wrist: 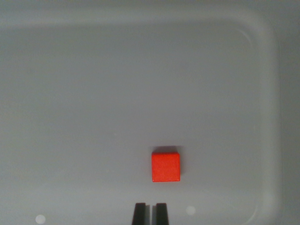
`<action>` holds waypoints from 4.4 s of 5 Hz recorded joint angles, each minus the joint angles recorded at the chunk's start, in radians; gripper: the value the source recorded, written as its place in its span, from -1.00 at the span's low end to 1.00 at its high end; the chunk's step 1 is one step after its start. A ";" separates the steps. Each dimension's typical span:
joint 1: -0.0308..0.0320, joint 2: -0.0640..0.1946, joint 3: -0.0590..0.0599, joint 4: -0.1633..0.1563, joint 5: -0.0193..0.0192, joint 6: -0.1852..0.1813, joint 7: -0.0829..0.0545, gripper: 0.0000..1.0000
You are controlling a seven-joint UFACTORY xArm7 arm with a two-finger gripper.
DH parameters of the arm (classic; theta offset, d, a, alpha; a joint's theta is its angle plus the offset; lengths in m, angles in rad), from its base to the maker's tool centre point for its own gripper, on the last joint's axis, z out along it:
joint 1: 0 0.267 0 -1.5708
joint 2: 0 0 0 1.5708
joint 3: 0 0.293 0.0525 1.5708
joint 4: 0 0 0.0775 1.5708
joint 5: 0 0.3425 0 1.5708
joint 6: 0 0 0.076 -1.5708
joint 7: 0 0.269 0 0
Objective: Reach red block
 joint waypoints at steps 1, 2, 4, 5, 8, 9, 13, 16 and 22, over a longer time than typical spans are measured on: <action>0.0000 0.000 0.000 0.000 0.0000 0.000 0.000 -1.00; 0.0000 0.000 0.000 -0.001 0.0000 -0.001 0.000 -1.00; -0.0003 0.002 0.000 -0.007 0.0000 -0.008 -0.001 -1.00; -0.0003 0.002 0.000 -0.007 0.0000 -0.008 -0.001 -1.00; -0.0017 0.008 -0.002 -0.033 0.0000 -0.040 -0.004 -1.00; -0.0017 0.008 -0.002 -0.033 0.0000 -0.040 -0.004 -1.00; -0.0039 0.019 -0.006 -0.077 0.0000 -0.093 -0.009 -1.00; -0.0067 0.033 -0.010 -0.135 0.0000 -0.162 -0.016 -1.00; -0.0119 0.059 -0.018 -0.238 -0.0001 -0.287 -0.029 -1.00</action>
